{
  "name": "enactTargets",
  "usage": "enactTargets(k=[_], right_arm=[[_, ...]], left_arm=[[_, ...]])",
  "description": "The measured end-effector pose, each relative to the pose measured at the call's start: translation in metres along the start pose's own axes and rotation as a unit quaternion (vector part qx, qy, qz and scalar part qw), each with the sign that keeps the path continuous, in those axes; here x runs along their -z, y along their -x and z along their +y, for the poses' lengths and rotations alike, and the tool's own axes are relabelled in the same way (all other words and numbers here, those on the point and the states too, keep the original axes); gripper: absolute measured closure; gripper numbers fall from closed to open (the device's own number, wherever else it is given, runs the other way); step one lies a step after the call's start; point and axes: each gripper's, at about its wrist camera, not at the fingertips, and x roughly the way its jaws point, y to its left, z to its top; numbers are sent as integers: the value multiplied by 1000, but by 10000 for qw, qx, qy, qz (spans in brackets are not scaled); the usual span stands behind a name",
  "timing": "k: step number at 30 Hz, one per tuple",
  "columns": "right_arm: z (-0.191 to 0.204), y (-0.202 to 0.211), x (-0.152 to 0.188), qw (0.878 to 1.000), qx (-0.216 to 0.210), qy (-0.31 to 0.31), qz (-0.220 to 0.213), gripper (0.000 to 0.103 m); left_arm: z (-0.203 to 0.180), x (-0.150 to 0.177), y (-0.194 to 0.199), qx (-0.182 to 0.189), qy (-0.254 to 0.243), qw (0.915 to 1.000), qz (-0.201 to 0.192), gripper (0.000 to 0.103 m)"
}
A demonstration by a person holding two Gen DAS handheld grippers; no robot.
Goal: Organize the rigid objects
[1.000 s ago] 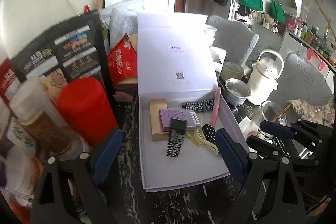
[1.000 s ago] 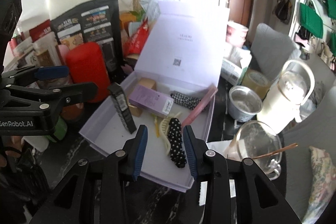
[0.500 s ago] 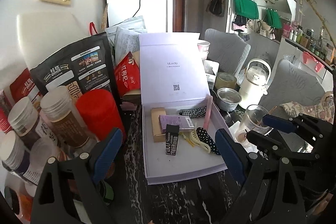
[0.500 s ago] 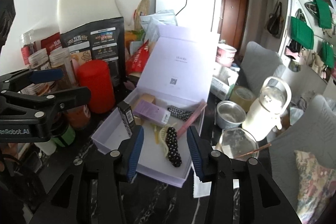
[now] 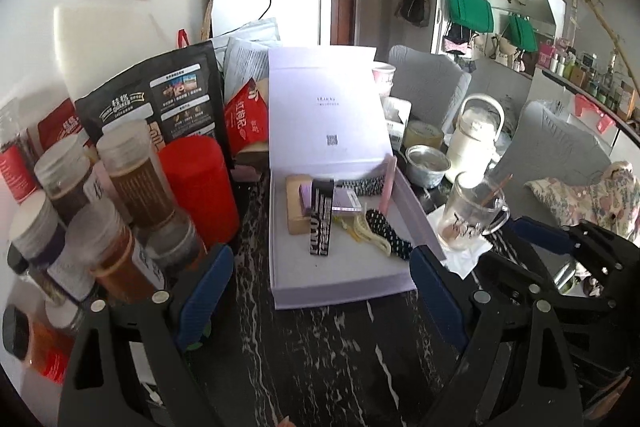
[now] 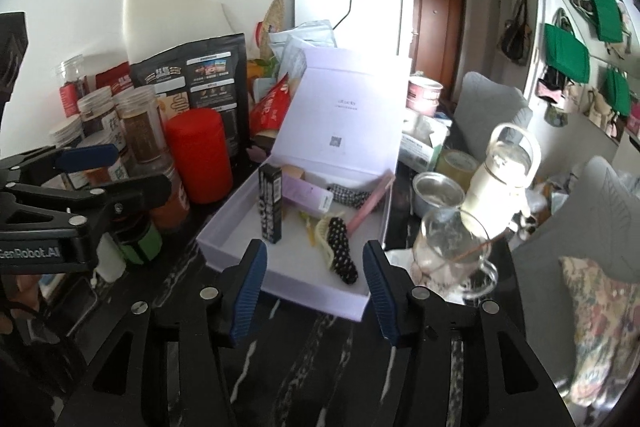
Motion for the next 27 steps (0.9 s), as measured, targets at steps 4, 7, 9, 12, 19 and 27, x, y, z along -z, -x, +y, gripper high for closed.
enactTargets(k=[4,7,9,12,19,27], right_arm=[[2,7,17,9999,104,-88,42,44],[1,8,28,9996,212,-152,144,44],[0,7,35,9993,220,-204,201,44],[-2,4,44,9989,231,-290,271,44],[0,3,57,9987,272,-320,300,42],[2,-3,60,9983,310,-307,378,42]], left_arm=[[-3,17,-1,-191,50,9998,103,12],[-2,31,-3,-263,82,9995,160,12],[-3,40,-3,-319,106,9993,175,12],[0,50,-5,-370,182,9989,235,12],[3,64,-8,-459,293,9982,249,12],[4,66,-13,-468,321,9980,287,12]])
